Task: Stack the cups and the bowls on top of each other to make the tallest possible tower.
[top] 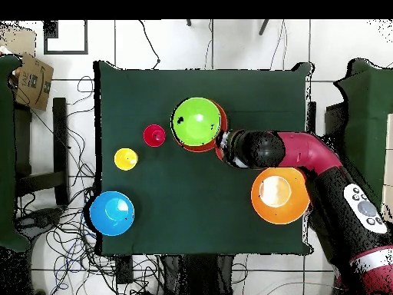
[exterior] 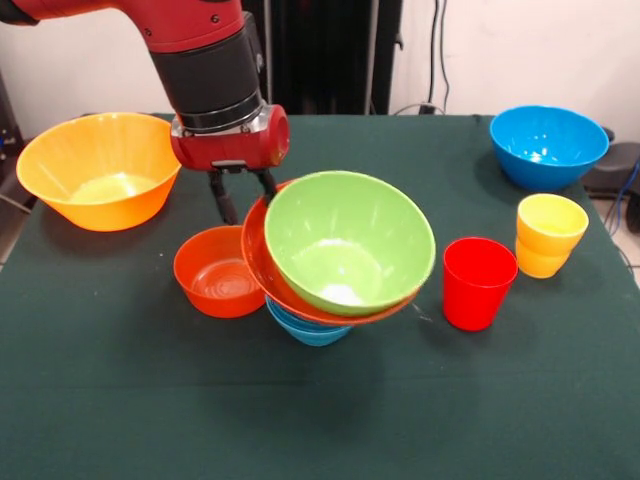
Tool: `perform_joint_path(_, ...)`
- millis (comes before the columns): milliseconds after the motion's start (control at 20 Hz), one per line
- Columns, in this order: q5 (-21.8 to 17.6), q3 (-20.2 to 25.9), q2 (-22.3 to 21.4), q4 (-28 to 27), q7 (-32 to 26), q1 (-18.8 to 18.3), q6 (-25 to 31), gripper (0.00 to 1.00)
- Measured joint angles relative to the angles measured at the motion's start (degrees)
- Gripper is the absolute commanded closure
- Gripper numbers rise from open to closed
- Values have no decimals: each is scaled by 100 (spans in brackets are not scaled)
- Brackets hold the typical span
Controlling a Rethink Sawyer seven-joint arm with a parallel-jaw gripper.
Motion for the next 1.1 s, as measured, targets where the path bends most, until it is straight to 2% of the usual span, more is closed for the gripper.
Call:
perform_joint_path(600,-321,1,0,72,0,0,-2,0)
perform_joint_path(1100,-421,1,2,72,0,-10,-4,0)
